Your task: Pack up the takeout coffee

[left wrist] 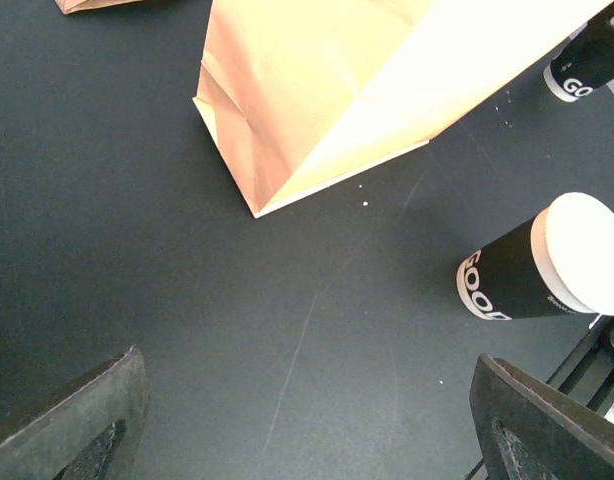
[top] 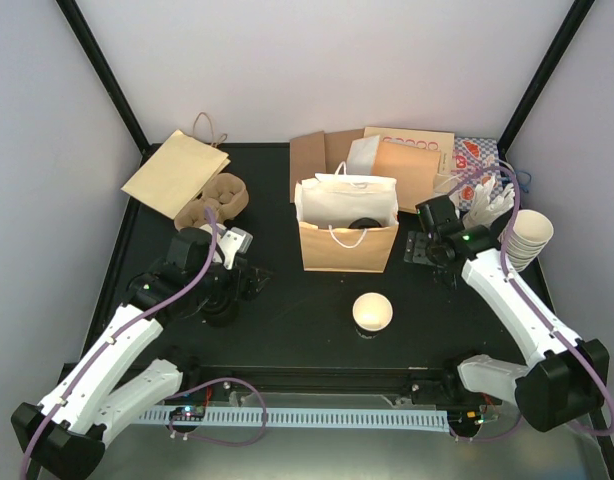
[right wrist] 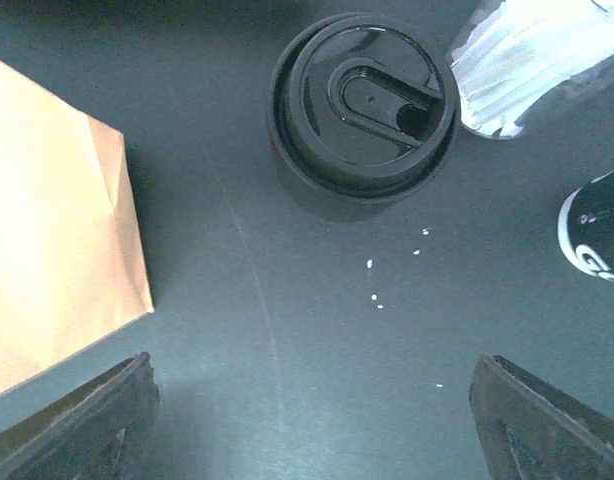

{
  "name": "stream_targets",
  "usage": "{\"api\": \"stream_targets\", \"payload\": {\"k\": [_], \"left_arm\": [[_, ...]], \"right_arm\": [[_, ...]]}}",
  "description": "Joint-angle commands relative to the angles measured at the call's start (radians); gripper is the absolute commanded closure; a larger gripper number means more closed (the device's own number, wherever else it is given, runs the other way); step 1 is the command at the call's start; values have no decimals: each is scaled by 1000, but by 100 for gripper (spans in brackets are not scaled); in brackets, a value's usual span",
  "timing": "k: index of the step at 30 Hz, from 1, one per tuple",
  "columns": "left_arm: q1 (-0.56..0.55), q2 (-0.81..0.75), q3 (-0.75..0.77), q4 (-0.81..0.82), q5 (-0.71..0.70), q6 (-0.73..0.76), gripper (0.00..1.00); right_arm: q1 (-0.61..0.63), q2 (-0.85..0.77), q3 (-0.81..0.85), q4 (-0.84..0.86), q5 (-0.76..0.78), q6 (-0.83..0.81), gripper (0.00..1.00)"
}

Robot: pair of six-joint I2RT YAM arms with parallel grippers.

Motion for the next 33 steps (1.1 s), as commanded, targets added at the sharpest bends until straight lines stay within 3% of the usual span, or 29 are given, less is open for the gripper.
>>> {"api": "stream_targets", "payload": {"k": [1, 3, 12, 17, 33], "left_arm": [[-6, -12, 10, 18, -12, -11, 9], [-7, -12, 10, 18, -13, -11, 9], [-8, -12, 11, 18, -14, -11, 8], [-8, -16, 11, 19, -16, -10, 1], [-9, -24, 7, 20, -20, -12, 1]], "right_arm": [[-12, 12, 42, 38, 6, -6, 5], [-13, 20, 50, 37, 15, -5, 0], [-21, 66, 69, 55, 14, -6, 0], [-36, 95, 79, 70, 3, -3, 0], [-57, 184, 104, 98, -21, 9, 0]]}}
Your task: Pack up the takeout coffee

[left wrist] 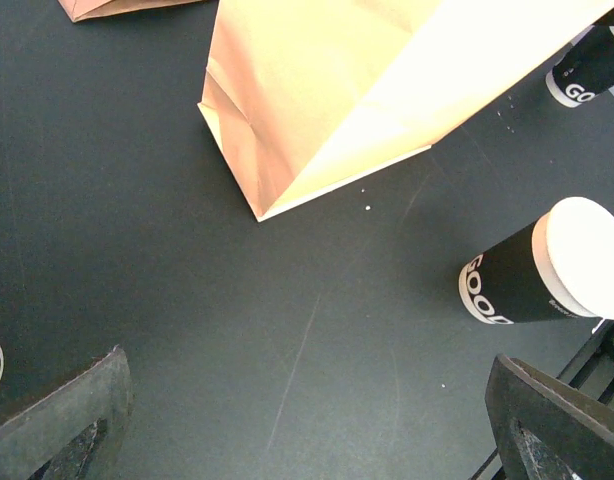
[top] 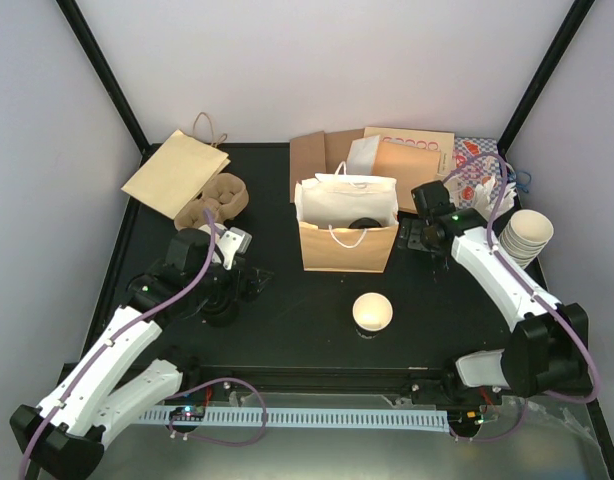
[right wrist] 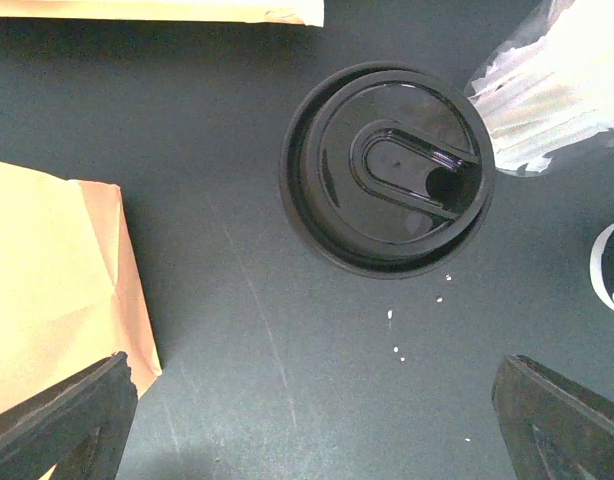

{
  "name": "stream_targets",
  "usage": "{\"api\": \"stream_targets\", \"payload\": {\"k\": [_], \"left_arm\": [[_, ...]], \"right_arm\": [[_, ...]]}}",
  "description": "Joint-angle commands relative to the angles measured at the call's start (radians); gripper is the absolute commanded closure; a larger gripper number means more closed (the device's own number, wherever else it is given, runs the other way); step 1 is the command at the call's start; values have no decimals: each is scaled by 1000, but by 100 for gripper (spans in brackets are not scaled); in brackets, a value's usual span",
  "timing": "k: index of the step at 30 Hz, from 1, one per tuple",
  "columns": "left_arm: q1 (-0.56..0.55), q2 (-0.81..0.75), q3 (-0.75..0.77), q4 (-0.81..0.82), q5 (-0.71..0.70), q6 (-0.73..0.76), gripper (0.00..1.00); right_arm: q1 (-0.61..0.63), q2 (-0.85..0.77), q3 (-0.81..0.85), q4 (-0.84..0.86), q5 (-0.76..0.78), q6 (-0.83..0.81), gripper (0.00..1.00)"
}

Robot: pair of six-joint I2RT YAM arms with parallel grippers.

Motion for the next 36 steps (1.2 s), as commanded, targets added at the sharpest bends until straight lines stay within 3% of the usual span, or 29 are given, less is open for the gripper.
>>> {"api": "stream_targets", "payload": {"k": [1, 36], "left_arm": [[-4, -12, 8, 20, -5, -6, 1], [-5, -14, 7, 22, 1, -3, 1]], "right_arm": [[-12, 22, 25, 33, -6, 15, 0], [-92, 171, 59, 99, -49, 16, 2]]}}
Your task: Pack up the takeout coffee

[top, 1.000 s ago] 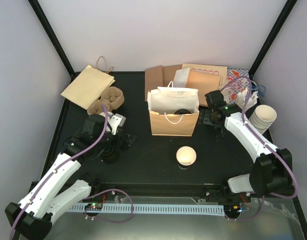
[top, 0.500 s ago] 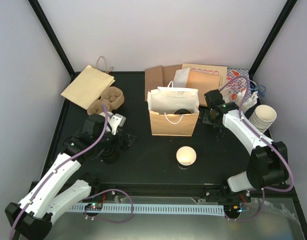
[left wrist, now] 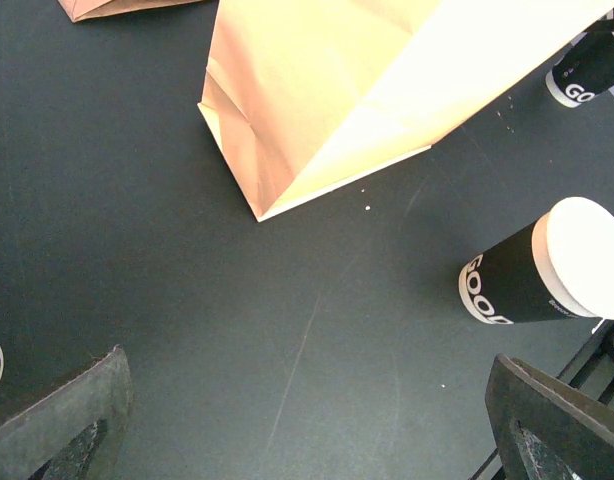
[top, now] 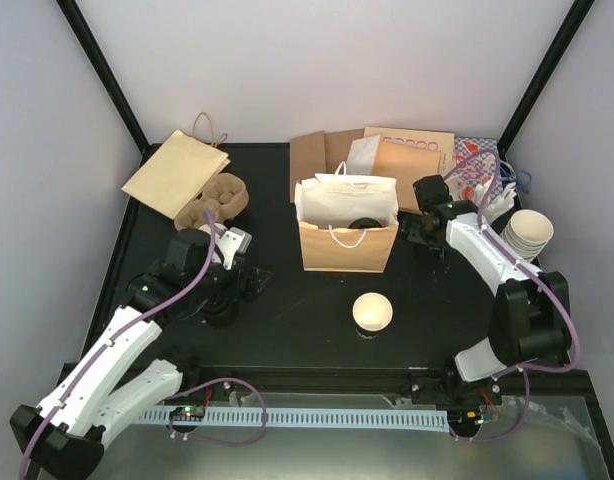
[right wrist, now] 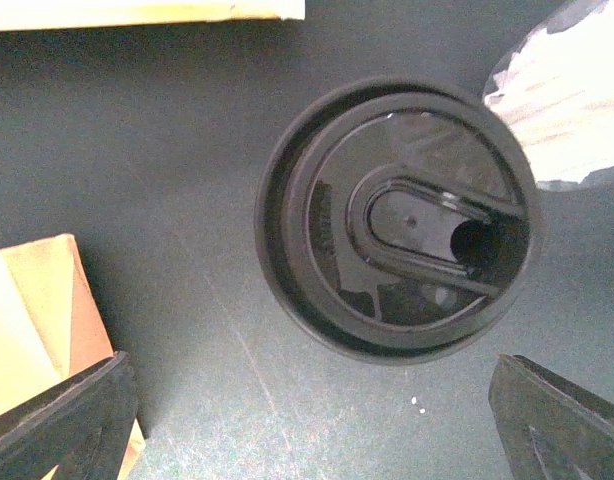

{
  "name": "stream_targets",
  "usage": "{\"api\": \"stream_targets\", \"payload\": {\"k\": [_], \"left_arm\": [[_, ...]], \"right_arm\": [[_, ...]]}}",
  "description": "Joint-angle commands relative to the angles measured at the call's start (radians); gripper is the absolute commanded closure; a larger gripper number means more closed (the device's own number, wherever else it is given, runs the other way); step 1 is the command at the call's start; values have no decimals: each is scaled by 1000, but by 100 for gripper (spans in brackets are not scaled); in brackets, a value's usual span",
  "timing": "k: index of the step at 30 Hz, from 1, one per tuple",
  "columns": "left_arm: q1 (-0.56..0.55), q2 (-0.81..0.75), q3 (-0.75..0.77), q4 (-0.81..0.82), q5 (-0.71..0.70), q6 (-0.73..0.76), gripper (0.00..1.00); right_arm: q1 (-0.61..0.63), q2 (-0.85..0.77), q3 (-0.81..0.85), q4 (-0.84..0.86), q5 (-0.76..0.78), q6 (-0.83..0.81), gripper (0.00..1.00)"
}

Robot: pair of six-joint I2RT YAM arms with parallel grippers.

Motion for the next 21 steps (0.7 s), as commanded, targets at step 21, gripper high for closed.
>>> {"api": "stream_targets", "payload": {"k": [21], "left_arm": [[-5, -14, 7, 24, 1, -3, 1]], "right_arm": [[-138, 44, 53, 74, -85, 2, 8]]}}
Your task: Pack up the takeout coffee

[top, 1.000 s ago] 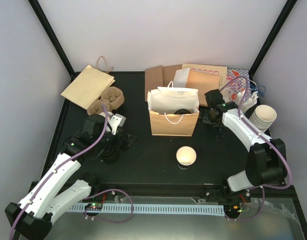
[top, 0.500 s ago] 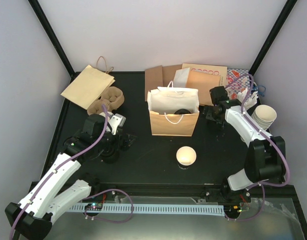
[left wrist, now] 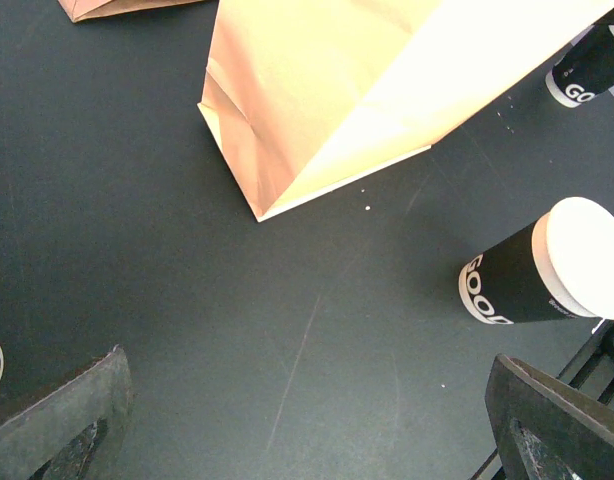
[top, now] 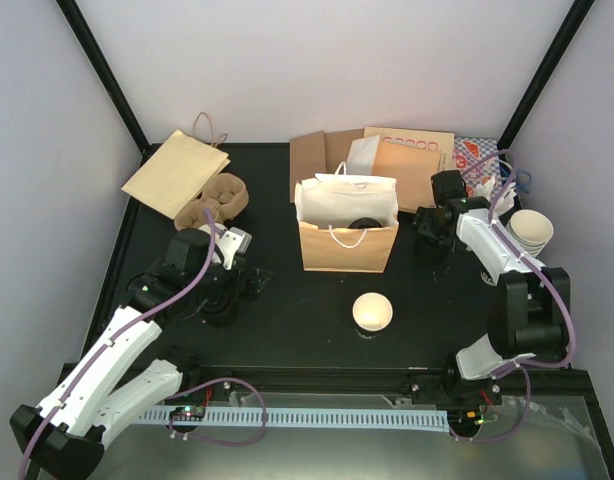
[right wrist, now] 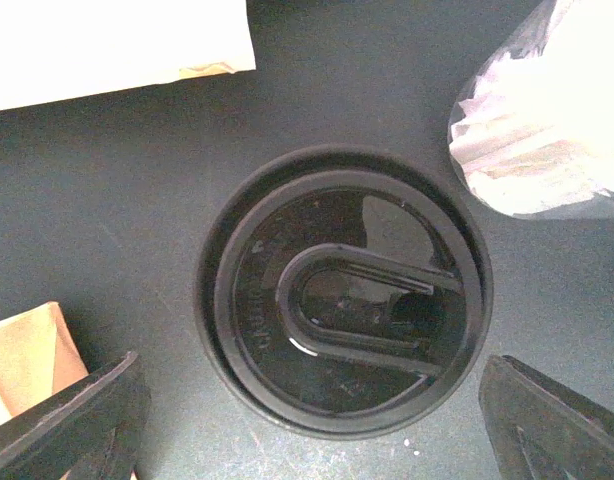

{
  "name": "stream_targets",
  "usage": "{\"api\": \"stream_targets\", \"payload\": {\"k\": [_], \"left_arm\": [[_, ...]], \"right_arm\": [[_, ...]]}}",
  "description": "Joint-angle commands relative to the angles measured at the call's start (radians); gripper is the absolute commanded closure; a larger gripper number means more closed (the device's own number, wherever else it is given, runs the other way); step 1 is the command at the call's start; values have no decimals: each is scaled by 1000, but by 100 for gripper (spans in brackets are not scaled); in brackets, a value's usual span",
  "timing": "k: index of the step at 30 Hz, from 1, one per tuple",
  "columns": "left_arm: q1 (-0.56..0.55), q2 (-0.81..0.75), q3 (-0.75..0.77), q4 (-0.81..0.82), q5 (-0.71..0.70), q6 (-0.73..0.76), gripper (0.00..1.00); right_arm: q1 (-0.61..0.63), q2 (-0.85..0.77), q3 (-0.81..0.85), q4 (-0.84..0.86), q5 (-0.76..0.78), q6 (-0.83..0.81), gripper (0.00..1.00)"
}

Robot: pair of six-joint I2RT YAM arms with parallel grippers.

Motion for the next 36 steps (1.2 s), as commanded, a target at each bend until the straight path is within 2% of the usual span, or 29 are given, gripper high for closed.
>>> {"api": "stream_targets", "payload": {"k": [1, 28, 36], "left_arm": [[-5, -14, 8, 24, 0, -3, 1], [-5, -11, 6, 23, -4, -4, 1], [-5, -13, 7, 23, -3, -5, 1]], "right_arm": [[-24, 20, 34, 31, -10, 2, 8], [-73, 94, 35, 77, -27, 5, 13], [-73, 87, 18, 82, -16, 0, 18]]}}
